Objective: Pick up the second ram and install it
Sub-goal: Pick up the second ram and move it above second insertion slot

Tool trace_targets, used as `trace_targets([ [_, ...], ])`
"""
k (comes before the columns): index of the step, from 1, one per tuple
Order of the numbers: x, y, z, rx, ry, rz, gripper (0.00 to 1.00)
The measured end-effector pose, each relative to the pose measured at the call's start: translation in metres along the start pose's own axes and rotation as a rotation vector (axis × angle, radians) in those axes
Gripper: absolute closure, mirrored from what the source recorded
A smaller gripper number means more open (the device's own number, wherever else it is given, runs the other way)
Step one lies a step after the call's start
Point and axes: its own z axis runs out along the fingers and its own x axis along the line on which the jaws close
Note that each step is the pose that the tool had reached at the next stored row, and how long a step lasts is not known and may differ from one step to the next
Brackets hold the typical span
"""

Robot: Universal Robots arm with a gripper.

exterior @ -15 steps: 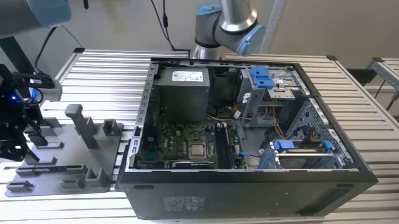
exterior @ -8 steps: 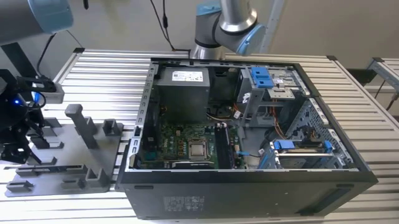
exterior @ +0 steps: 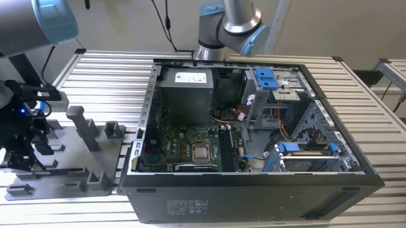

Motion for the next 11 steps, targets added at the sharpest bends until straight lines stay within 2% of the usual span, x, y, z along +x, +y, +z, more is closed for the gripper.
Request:
trace_targets([
  [11,0.0004,0.0021,0.0162,-0.0002,0.0001,-0.004,0.52],
])
